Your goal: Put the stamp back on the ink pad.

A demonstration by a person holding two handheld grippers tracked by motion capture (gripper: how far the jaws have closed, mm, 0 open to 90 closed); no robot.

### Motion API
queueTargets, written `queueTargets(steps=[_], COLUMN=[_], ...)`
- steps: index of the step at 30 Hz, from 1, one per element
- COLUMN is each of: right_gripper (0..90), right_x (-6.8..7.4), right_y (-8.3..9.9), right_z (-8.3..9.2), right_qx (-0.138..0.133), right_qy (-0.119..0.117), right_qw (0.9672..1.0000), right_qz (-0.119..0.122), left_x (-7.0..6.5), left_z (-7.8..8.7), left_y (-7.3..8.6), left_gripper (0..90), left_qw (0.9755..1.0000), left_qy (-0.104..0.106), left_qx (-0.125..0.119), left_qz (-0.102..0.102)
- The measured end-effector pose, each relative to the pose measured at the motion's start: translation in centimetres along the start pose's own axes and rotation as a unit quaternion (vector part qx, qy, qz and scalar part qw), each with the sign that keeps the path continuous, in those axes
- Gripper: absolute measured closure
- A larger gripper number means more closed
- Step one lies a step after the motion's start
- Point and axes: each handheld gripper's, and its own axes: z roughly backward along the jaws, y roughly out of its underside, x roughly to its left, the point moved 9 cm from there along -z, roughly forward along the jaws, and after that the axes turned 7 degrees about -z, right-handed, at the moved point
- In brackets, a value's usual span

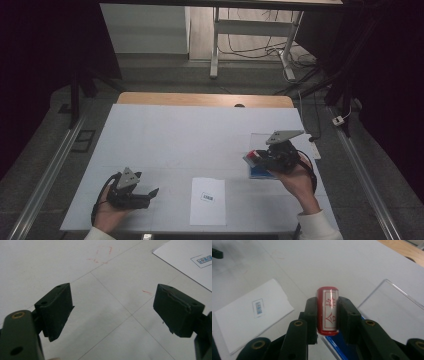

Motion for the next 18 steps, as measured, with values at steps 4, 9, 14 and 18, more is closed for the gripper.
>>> queueTargets(steps=[4, 9, 14, 18], right_gripper=[69.6, 69.5, 69.5, 69.5], right_x=[-1.0, -2.0, -3.1, -3.9], right_y=[0.4, 0.8, 1.3, 1.8], right_z=[0.1, 0.2, 0.4, 0.5], right_qx=[0.004, 0.007, 0.014, 0.022], right_qy=[0.015, 0.023, 0.041, 0.05], right_qw=[0.9998, 0.9996, 0.9987, 0.9982], right_qz=[-0.012, -0.017, -0.027, -0.024], left_x=[0.0, 0.1, 0.1, 0.1], left_z=[0.0, 0.0, -0.1, -0.1], left_y=[0.0, 0.0, 0.1, 0.1], left_gripper=[16.0, 16.1, 16.1, 16.1], left_qw=[1.0, 1.0, 1.0, 1.0], left_qy=[0.0, 0.0, 0.0, 0.0], left_qx=[0.002, 0.001, 0.003, 0.003], left_qz=[-0.001, 0.0, -0.002, -0.001])
